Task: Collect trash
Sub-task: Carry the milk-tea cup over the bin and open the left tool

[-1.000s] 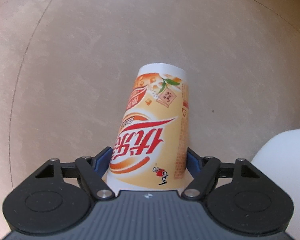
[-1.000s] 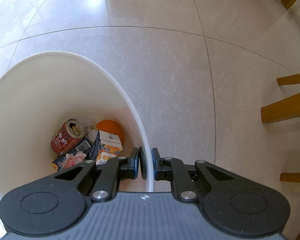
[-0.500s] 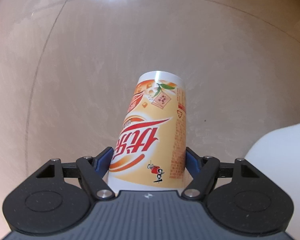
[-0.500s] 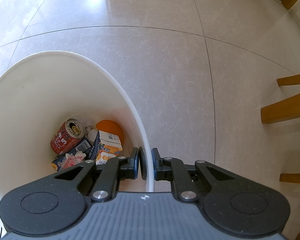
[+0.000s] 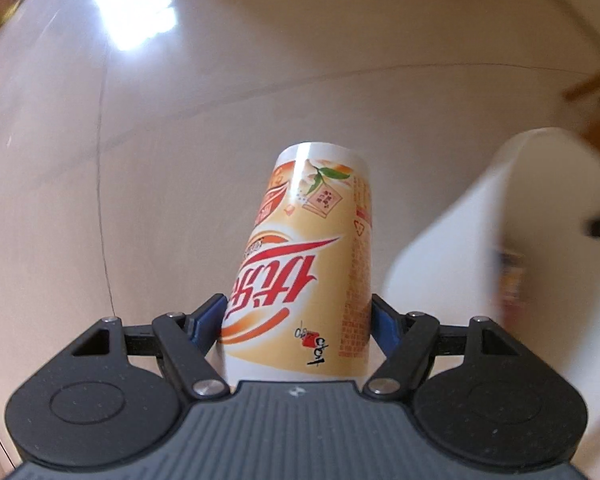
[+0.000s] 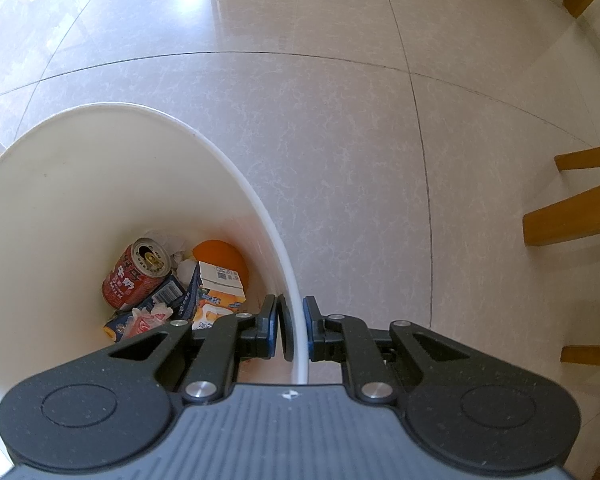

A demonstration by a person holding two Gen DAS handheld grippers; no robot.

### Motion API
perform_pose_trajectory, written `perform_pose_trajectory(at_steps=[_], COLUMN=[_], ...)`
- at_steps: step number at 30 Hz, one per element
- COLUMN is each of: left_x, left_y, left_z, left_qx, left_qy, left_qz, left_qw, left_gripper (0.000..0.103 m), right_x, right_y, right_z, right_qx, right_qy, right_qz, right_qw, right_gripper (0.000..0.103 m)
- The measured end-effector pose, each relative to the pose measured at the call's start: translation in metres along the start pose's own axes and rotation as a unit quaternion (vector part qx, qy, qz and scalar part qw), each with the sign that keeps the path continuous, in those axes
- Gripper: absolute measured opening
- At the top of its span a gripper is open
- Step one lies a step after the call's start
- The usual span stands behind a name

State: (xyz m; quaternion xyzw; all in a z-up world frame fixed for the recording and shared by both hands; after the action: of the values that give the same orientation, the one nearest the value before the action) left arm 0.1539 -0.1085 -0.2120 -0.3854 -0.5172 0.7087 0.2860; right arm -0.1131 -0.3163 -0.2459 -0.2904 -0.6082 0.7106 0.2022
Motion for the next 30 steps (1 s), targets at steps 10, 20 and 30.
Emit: perform_pose_trajectory(at_steps=[10,20,30], left_x=[-0.023,-0.008,0.000], left_y=[-0.081,-0.068,-0.063], left_z=[0.108,0.139,0.135], left_qx=[0.105,0.107,0.032], left_qy=[0.081,0.092,0.141], left_qz=[0.033,0.057,0.104], left_qw=[0.9906,0.9884,0.9840], left_gripper=[0.077,0.097,0.098], right_x=[0.000,0.000,0.000], right_y=[0.000,-0.001,-0.002], right_z=[0.001,0.002,0.004], right_qx=[-0.001,-0.004,-0.004], right_qy=[0.001,0.003,0.003], right_qz=[0.001,0.003,0.003], right_qw=[1.000,1.000,1.000], right_gripper=[0.015,0.015,0.015])
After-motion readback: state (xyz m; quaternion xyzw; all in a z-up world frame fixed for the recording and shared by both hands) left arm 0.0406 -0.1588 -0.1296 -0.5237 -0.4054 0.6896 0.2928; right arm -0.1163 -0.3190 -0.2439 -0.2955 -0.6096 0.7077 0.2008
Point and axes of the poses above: each gripper's, at about its wrist camera, not at the fingertips, and y roughly the way its jaws point, z to its right, x to its underside, the point moved 8 cm from there along y, roughly the way its jaws point, and after that the axes turned 7 degrees about -y, right-handed, at the moved point
